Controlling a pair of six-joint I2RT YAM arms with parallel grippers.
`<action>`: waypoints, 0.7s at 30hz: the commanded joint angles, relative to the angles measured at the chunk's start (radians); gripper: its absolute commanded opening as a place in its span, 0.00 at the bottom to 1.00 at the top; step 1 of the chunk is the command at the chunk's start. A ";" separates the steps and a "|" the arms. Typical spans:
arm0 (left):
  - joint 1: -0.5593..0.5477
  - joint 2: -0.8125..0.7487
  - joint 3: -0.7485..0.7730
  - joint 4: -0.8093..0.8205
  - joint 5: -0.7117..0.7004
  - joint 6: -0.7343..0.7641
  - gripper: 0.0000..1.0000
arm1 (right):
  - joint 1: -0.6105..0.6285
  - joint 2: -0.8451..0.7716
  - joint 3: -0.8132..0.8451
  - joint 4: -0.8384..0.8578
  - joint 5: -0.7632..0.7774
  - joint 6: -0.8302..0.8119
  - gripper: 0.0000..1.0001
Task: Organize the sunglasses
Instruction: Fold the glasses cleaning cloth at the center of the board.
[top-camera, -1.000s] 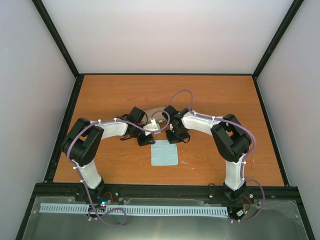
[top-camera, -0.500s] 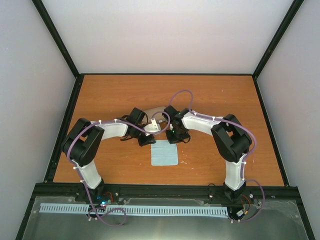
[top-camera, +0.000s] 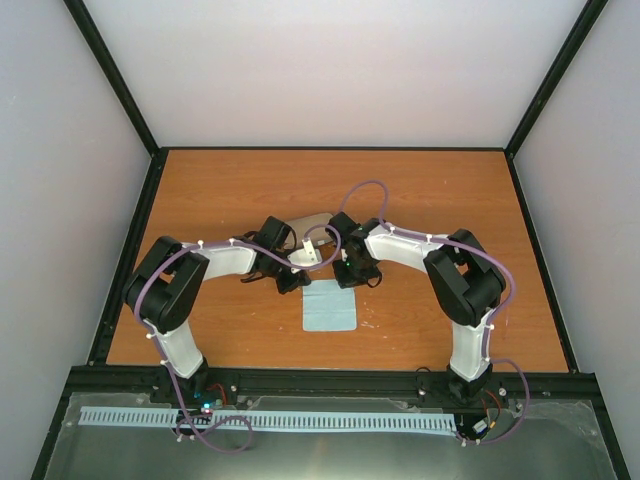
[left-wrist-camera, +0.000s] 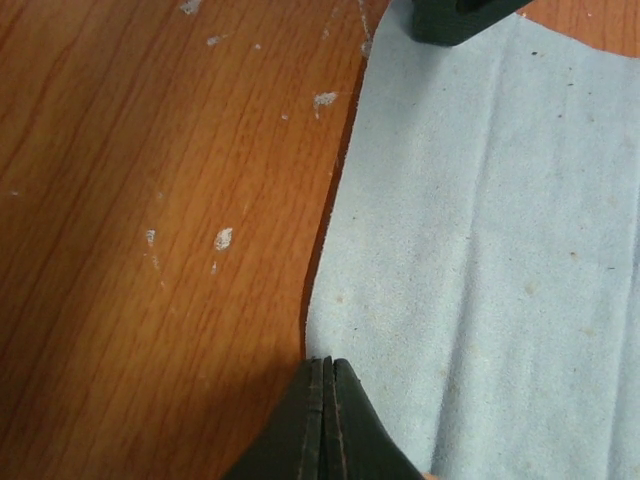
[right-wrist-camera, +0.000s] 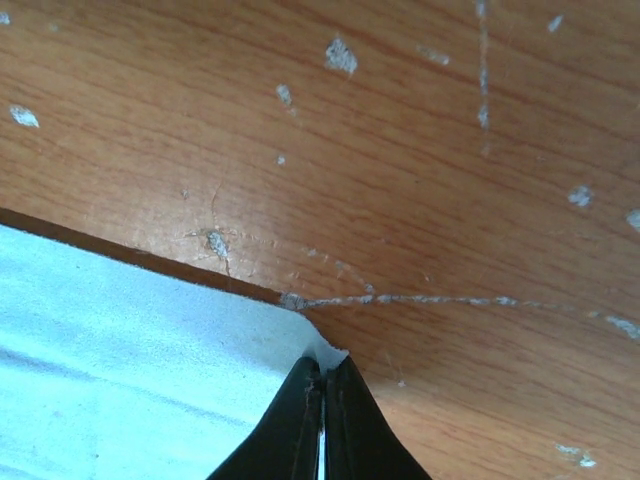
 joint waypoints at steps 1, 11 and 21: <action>-0.016 0.006 0.022 -0.053 -0.016 0.013 0.01 | 0.007 -0.031 0.002 0.015 0.035 0.016 0.03; -0.016 0.011 0.124 -0.028 -0.052 0.027 0.01 | -0.011 -0.036 0.031 0.018 0.074 0.003 0.03; -0.014 0.012 0.155 -0.022 -0.071 0.044 0.01 | -0.035 -0.108 0.004 0.080 0.124 0.001 0.03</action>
